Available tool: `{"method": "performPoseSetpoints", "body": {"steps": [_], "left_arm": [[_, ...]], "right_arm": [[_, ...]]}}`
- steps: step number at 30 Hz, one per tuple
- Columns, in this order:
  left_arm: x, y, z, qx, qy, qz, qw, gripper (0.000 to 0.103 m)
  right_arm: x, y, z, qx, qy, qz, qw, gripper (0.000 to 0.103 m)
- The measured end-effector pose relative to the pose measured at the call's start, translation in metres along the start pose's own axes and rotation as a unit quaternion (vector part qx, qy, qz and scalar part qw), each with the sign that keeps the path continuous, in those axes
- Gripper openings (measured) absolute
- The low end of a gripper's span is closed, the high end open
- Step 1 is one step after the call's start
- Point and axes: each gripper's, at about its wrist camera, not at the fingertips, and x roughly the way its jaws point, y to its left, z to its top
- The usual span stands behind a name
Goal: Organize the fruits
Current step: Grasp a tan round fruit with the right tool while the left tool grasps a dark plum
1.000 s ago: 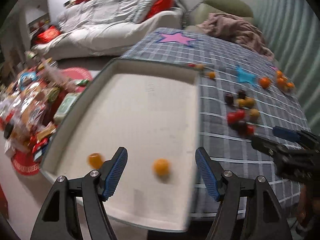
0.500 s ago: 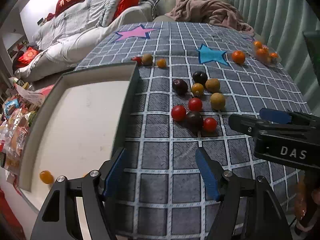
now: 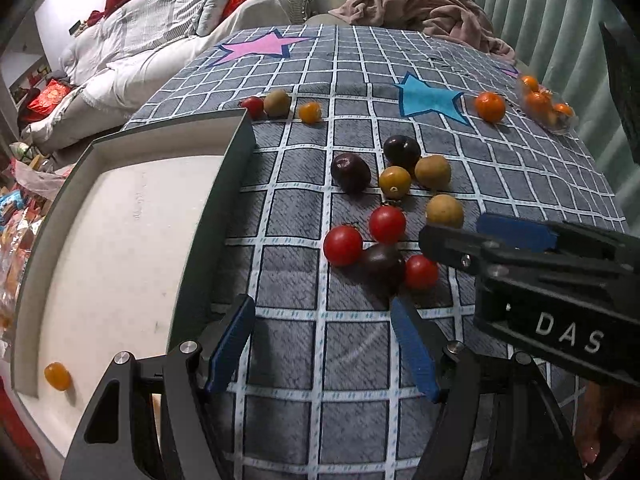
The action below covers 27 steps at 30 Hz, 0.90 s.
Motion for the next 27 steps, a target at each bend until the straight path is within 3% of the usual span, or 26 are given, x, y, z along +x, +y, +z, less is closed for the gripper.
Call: {"method": "performPoseSetpoints", "body": {"steps": [3, 8, 12, 19, 27], "left_arm": [[0.003, -0.002, 0.002, 0.001, -0.001, -0.004, 1.0000, 0.072], [0.006, -0.008, 0.008, 0.004, -0.003, -0.006, 1.0000, 0.072], [0.010, -0.010, 0.014, 0.002, -0.006, -0.004, 1.0000, 0.072], [0.012, -0.009, 0.019, -0.001, -0.009, -0.004, 1.0000, 0.071], [0.007, -0.006, 0.013, 0.001, -0.014, -0.005, 0.9999, 0.059]], "right_arm": [[0.004, 0.001, 0.004, -0.005, 0.006, 0.007, 1.000, 0.028], [0.003, -0.006, 0.001, -0.006, 0.001, 0.028, 1.000, 0.028], [0.002, -0.007, 0.003, -0.017, 0.000, 0.018, 1.000, 0.028], [-0.003, -0.024, 0.000, 0.018, -0.007, 0.041, 0.999, 0.028], [-0.024, -0.052, -0.024, 0.054, -0.018, 0.048, 0.997, 0.028]]}}
